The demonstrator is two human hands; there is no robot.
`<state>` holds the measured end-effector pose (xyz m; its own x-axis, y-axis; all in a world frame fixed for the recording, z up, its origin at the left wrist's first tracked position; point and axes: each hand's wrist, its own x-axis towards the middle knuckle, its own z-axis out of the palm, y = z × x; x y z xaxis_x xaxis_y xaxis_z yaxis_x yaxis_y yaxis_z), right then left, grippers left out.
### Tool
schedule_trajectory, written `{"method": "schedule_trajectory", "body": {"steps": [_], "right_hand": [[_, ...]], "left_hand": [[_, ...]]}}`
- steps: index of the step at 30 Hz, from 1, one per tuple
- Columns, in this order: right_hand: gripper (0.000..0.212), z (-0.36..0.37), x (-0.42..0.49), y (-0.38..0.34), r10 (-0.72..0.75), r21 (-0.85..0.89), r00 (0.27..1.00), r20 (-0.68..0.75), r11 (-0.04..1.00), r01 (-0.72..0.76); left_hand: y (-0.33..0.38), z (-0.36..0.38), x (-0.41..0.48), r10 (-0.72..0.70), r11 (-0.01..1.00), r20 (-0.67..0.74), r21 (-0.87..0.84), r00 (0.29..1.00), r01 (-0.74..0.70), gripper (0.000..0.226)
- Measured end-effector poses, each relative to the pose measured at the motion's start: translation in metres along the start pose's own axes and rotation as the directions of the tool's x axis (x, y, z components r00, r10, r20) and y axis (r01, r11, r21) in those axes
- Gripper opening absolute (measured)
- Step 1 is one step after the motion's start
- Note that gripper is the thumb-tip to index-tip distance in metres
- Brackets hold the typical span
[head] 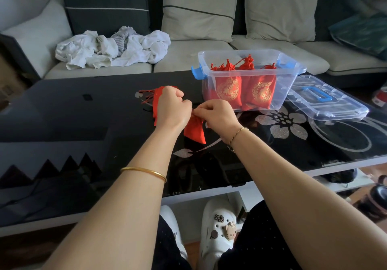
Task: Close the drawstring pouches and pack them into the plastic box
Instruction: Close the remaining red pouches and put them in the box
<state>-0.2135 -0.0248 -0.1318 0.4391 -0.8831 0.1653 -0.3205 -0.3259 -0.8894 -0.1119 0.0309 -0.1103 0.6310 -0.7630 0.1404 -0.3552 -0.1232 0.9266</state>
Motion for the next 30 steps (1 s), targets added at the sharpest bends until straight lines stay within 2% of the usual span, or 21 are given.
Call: {"method": "schedule_trajectory", "body": {"steps": [4,6,9,12,21,24,26,30], "right_hand": [[0.020,-0.006,-0.001,0.003,0.187,0.256,0.982,0.031,0.948,-0.189],[0.019,-0.008,-0.001,0.004,0.223,0.289,0.974,0.033,0.931,-0.223],[0.015,-0.010,-0.001,0.002,0.228,0.322,0.973,0.031,0.919,-0.226],[0.015,-0.010,-0.001,-0.001,0.220,0.349,0.974,0.053,0.910,-0.225],[0.014,-0.015,-0.002,0.002,0.150,0.330,0.980,0.130,0.926,-0.186],[0.010,-0.018,-0.001,0.002,0.099,0.229,0.991,0.086,0.967,-0.116],[0.015,-0.021,0.002,0.008,0.082,0.154,0.996,0.029,0.984,-0.086],[0.021,-0.026,0.008,0.023,0.150,0.147,0.986,-0.073,0.979,-0.138]], "left_hand": [[-0.002,-0.006,0.001,0.204,0.970,-0.023,0.141,0.979,-0.199,0.017],[-0.004,-0.007,-0.001,0.309,0.917,0.034,0.252,0.950,-0.308,0.016],[-0.012,-0.001,0.002,0.378,0.857,0.093,0.341,0.921,-0.386,0.018],[-0.013,0.002,0.000,0.384,0.827,0.079,0.413,0.920,-0.381,0.002],[-0.010,0.001,-0.002,0.348,0.798,0.123,0.482,0.929,-0.362,0.009],[-0.010,-0.001,-0.002,0.324,0.784,0.148,0.511,0.935,-0.352,0.009],[-0.011,-0.003,-0.002,0.297,0.778,0.140,0.538,0.945,-0.324,0.010],[-0.011,-0.005,-0.004,0.205,0.770,0.154,0.584,0.967,-0.257,0.013]]}}
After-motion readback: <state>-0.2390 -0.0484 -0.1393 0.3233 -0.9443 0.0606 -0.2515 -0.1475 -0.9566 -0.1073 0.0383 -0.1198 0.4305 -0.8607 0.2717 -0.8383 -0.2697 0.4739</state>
